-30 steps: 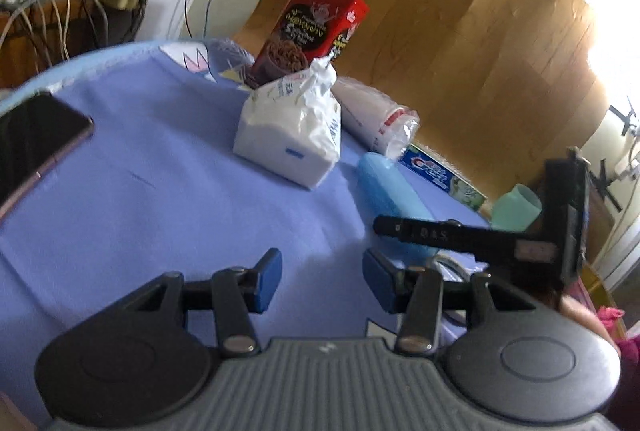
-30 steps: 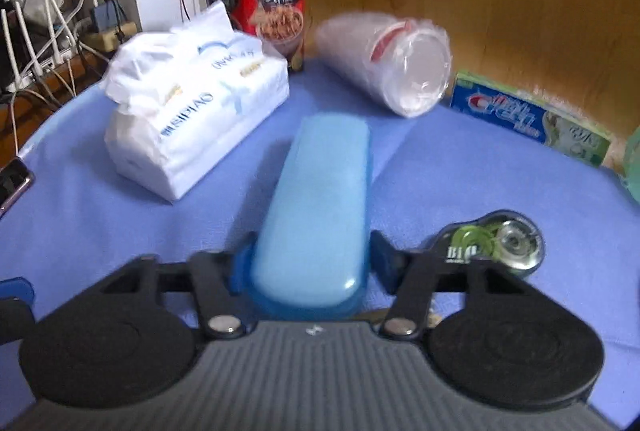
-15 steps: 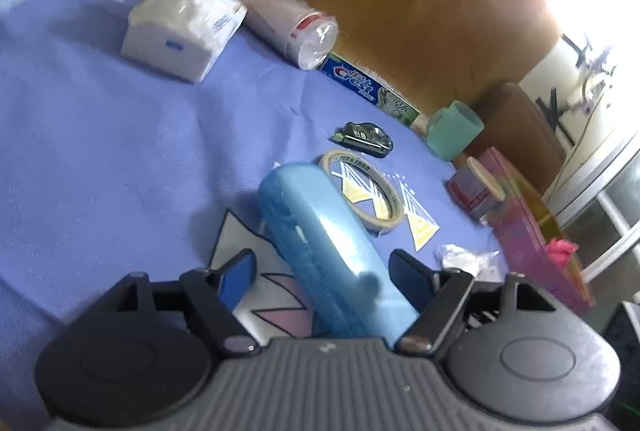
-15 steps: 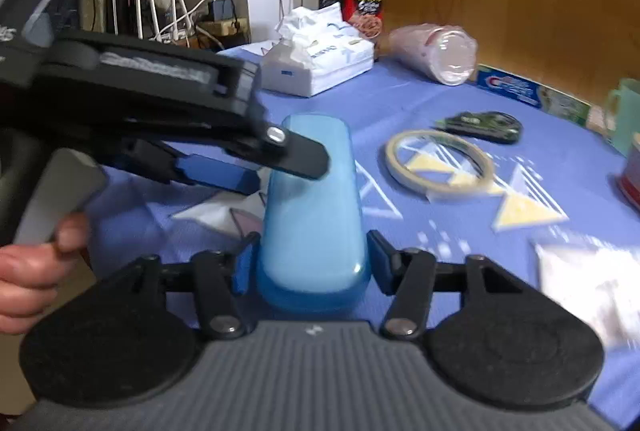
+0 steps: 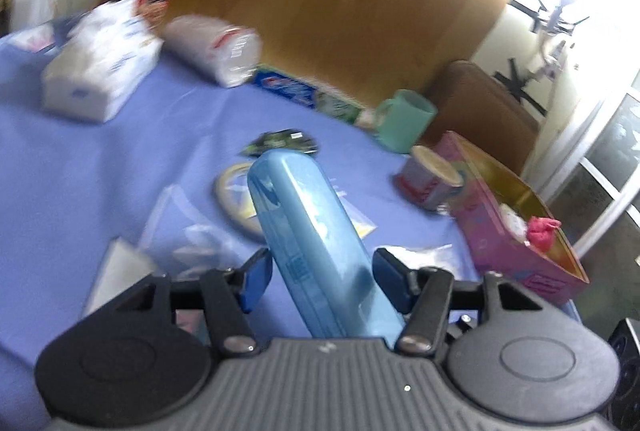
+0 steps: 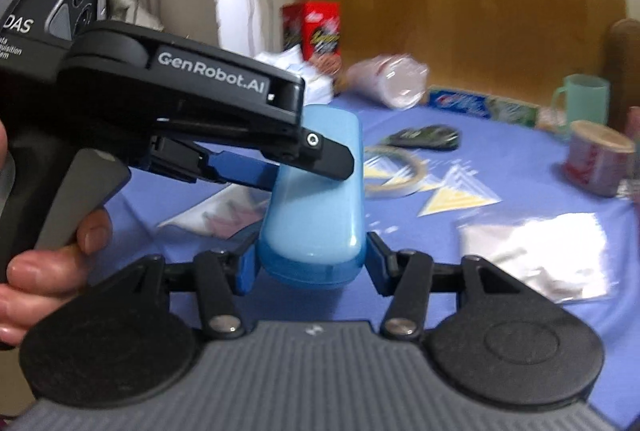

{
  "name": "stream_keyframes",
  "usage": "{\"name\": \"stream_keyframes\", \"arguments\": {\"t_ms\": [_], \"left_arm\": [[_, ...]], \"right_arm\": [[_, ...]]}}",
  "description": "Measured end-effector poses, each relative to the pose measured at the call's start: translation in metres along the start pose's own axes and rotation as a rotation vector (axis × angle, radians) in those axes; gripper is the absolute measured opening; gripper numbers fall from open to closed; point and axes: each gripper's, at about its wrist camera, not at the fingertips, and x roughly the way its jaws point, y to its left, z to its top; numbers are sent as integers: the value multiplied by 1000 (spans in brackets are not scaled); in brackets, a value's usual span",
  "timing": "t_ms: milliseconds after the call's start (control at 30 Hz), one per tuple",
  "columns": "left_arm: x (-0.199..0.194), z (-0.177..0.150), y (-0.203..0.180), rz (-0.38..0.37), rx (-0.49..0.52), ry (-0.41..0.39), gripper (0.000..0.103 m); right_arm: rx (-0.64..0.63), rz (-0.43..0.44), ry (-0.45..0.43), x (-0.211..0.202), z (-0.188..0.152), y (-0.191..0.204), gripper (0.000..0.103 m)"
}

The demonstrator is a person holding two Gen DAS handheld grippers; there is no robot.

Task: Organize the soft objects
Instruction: 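Carry the blue case over the pink tin box and release it inside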

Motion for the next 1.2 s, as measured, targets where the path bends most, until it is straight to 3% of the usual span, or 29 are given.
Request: {"name": "stream_keyframes", "arguments": {"t_ms": [233, 533, 667, 767, 1000, 1200], "left_arm": [[39, -2, -64, -116, 90, 59, 56], [96, -45, -143, -254, 200, 214, 56], [110, -64, -162, -283, 241, 253, 57], [109, -65, -159, -293, 212, 265, 57], [84, -16, -186, -321, 274, 136, 57], [118, 32, -240, -347, 380, 46, 57]], "right_arm": [[57, -143, -63, -40, -8, -41, 56], [123, -354, -30, -96, -53, -89, 56], [154, -422, -9, -110, -68, -101, 56], [145, -441, -8, -114, -75, -103, 56], [69, -447, -143, -120, -38, -105, 56], [50, -502, -210, -116, 12, -159, 56]]}}
